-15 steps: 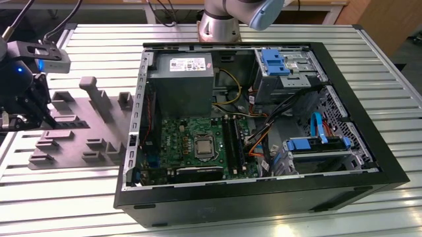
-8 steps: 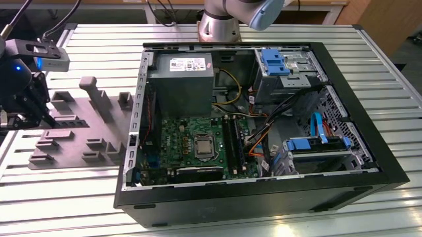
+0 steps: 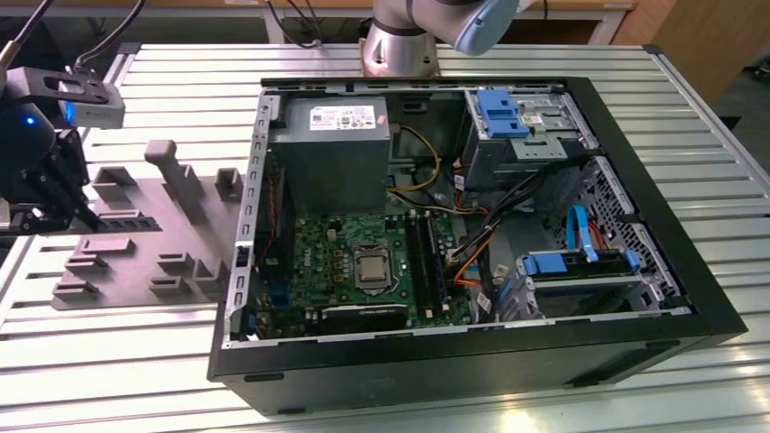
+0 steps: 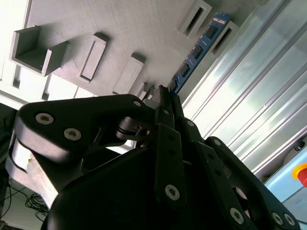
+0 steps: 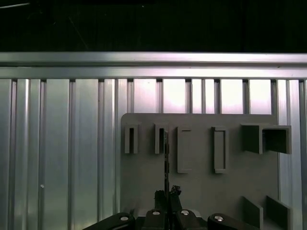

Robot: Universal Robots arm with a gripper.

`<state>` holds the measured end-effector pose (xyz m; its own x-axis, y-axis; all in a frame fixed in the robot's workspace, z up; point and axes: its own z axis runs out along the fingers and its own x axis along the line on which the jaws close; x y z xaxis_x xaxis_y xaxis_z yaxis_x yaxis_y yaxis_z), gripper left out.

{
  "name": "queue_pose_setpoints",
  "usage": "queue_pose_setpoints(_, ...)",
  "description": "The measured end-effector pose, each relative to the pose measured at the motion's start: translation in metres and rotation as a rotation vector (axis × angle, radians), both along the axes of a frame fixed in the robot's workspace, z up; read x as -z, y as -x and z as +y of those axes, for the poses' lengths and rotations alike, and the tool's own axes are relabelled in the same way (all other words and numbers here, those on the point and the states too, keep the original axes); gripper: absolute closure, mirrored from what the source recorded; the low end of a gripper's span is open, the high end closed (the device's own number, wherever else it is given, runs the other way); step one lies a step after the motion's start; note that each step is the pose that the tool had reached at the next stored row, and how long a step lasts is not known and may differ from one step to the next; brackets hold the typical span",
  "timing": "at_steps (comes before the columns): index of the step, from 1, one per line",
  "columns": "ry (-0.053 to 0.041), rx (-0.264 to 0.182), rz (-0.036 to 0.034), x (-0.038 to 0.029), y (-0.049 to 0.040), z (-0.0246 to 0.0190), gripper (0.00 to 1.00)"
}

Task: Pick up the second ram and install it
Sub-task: 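Pick up the second ram and move it above second insertion slot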

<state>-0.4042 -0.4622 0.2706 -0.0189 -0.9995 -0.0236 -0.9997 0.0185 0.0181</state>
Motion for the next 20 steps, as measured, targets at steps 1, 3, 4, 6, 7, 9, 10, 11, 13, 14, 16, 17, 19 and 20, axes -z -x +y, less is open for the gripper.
queue_pose_setpoints(1,0.0000,0.000,0.0000,-0.0006,0.0000,0.0000,0.86)
queue_pose_setpoints(3,0.0000,0.000,0.0000,-0.0017,0.0000,0.0000,0.86)
queue_pose_setpoints(4,0.0000,0.000,0.0001,-0.0022,0.0000,0.0000,0.86)
queue_pose_setpoints(6,-0.0001,0.000,0.0000,-0.0033,0.0000,0.0000,0.86)
queue_pose_setpoints(7,0.0000,0.000,0.0000,-0.0040,0.0000,0.0000,0.86)
queue_pose_setpoints(9,0.0000,0.000,0.0000,-0.0053,0.0000,0.0000,0.86)
queue_pose_setpoints(10,0.0000,0.000,0.0000,-0.0060,0.0000,0.0000,0.86)
queue_pose_setpoints(11,-0.0001,0.000,0.0000,-0.0066,0.0000,0.0000,0.86)
queue_pose_setpoints(13,0.0000,0.000,0.0000,-0.0077,0.0000,0.0000,0.86)
queue_pose_setpoints(14,-0.0001,0.000,-0.0001,-0.0082,0.0000,0.0000,0.86)
queue_pose_setpoints(16,0.0000,0.000,0.0001,-0.0093,0.0000,0.0000,0.86)
queue_pose_setpoints(17,0.0000,0.000,0.0000,-0.0097,0.0000,0.0000,0.86)
queue_pose_setpoints(19,-0.0001,0.000,0.0000,-0.0106,0.0000,0.0000,0.86)
queue_pose_setpoints(20,0.0000,0.000,0.0000,-0.0111,0.0000,0.0000,0.86)
